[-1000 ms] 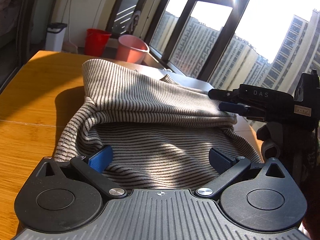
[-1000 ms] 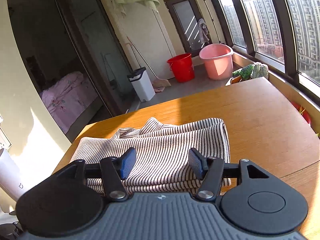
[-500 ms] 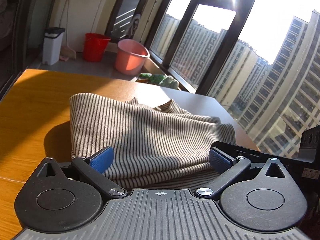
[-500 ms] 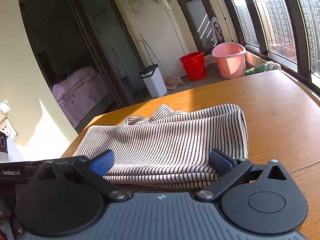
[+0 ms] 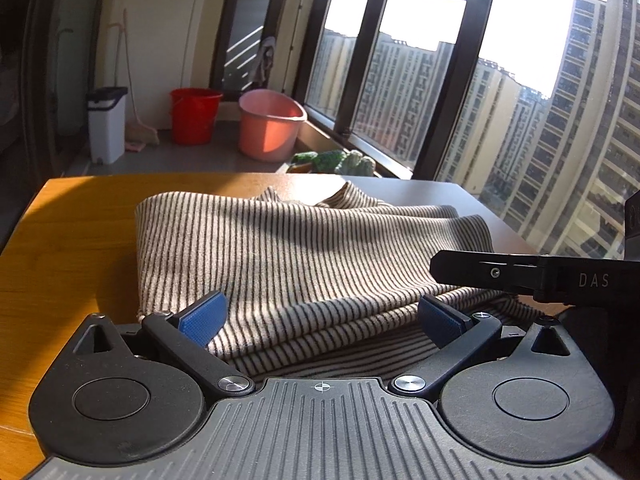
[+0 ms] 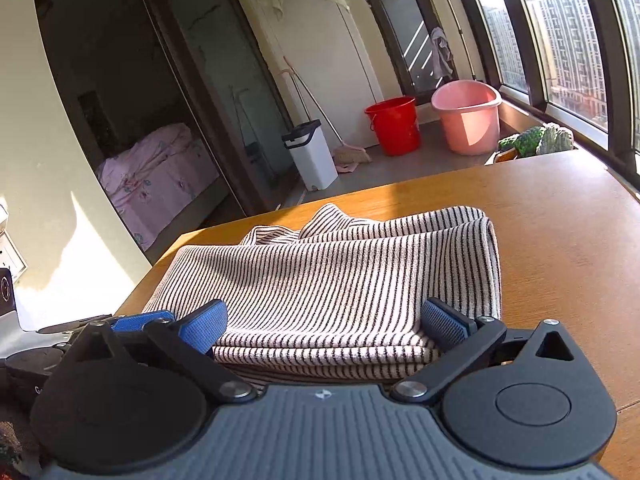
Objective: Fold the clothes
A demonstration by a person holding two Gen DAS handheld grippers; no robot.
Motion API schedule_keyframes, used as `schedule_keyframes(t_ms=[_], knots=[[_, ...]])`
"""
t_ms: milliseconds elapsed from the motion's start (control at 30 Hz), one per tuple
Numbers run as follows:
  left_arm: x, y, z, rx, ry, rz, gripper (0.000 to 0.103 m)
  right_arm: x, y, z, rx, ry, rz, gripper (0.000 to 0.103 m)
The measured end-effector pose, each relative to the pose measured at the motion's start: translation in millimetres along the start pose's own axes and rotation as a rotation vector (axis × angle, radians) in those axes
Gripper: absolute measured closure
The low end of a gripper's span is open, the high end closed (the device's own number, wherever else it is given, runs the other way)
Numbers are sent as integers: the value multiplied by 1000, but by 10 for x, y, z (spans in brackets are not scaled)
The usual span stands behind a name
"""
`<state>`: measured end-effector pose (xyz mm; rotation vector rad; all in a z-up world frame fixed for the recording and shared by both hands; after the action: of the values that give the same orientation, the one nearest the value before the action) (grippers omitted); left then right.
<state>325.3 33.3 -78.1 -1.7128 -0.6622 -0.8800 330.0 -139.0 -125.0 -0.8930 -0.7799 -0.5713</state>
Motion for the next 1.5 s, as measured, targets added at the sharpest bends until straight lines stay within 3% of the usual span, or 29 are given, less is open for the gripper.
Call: schedule_keyframes(t_ms=[733, 1000, 1333, 1467, 1500], knots=[[-21, -49, -45, 26, 22, -1, 0, -22, -26, -33, 45, 30, -9, 0], [-21, -54, -38, 24, 22, -2, 0, -19, 56, 80, -10, -59, 48, 0], [-23, -66, -27, 21, 15, -4, 0, -4, 8, 107, -36, -69, 27, 0], [-25, -73, -32, 20, 11, -5, 0, 186, -89, 199, -89, -173, -15, 1], [-23, -72, -34, 20, 11, -4, 0, 269, -106, 222, -101, -205, -29, 7]])
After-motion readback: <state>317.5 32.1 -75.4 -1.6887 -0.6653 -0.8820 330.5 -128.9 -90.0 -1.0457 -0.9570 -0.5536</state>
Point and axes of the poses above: each gripper's, at about its wrist camera, not at the fingertips, and y roughly the way its jaws point, z to its left, x to its top, the point moved 4 cm from there along y, roughly the way its jaws point, and after that the axes turned 3 degrees about x, right-handed, at the moved point
